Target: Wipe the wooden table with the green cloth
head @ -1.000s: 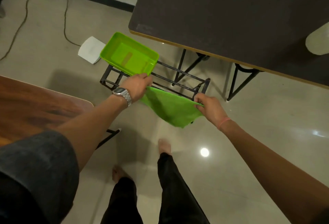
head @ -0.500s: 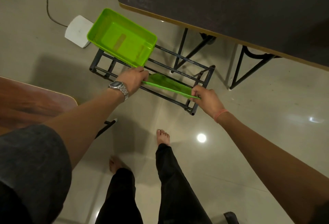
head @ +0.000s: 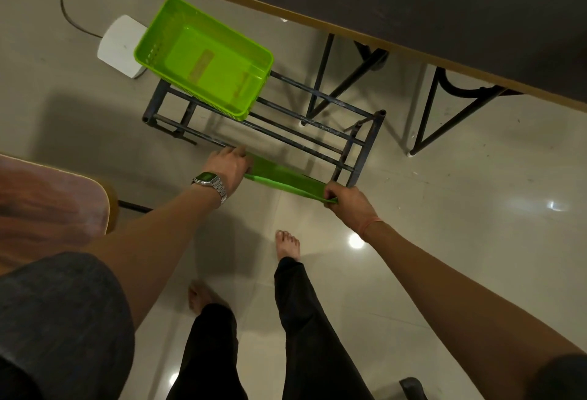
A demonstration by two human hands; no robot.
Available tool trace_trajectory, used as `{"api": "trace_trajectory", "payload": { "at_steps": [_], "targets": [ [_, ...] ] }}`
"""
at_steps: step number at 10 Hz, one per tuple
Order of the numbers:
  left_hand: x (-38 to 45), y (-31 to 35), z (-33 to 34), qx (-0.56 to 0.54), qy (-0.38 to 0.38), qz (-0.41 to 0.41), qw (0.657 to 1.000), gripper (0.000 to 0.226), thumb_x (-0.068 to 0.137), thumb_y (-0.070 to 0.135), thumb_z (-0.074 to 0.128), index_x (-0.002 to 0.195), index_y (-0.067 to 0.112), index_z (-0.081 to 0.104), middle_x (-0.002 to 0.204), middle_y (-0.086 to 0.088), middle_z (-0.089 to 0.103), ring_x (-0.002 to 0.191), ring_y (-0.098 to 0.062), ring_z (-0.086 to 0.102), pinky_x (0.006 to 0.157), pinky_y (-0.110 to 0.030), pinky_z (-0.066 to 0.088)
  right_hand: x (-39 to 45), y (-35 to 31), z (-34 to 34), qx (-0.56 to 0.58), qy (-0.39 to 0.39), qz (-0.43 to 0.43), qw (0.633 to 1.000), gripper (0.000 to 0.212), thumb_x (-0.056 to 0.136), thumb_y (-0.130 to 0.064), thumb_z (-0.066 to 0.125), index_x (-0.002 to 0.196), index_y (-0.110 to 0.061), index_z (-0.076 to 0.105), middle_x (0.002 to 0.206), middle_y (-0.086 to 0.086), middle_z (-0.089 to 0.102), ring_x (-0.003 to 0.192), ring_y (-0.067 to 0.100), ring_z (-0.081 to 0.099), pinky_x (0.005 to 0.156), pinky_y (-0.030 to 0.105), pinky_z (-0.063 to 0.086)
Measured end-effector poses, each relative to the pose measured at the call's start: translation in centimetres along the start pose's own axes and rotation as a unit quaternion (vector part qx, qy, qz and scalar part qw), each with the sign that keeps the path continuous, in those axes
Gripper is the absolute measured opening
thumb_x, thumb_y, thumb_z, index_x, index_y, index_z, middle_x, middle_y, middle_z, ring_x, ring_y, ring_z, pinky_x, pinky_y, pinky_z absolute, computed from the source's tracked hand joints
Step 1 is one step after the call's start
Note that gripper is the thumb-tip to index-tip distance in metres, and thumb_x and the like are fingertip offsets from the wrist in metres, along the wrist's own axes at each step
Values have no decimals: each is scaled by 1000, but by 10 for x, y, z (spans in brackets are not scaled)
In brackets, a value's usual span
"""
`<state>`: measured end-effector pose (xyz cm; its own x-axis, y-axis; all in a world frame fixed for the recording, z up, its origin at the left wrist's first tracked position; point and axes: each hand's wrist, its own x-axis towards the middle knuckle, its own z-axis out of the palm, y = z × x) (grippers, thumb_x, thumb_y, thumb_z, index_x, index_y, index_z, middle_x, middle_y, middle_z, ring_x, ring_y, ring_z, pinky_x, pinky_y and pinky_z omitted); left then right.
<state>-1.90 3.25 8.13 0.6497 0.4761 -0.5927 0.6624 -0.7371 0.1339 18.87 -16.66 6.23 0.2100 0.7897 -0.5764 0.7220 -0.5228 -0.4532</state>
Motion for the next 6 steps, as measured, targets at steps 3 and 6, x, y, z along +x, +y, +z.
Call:
{"api": "trace_trajectory", "payload": {
  "at_steps": [3, 6],
  "targets": [
    [8, 0, 14, 69, -23, 8, 997, 24, 93, 13, 49, 112, 20, 60, 119, -10, 53, 114, -31, 49, 93, -40, 39, 10, -3, 16, -13, -26, 4, 1000, 16, 87, -2, 63, 101, -8, 65, 102, 16, 69, 92, 34, 64, 79, 36, 53],
    [-1, 0, 65, 212, -136, 28, 967, 35, 99, 21, 34, 127, 24, 54, 133, -2, 51, 124, -24, 44, 101, -38, 31, -4, -8, 69, -55, -180, 7, 982, 51, 90, -12, 65, 139, -13, 51, 144, 10, 49, 126, 30, 49, 99, 37, 45]
  ]
}}
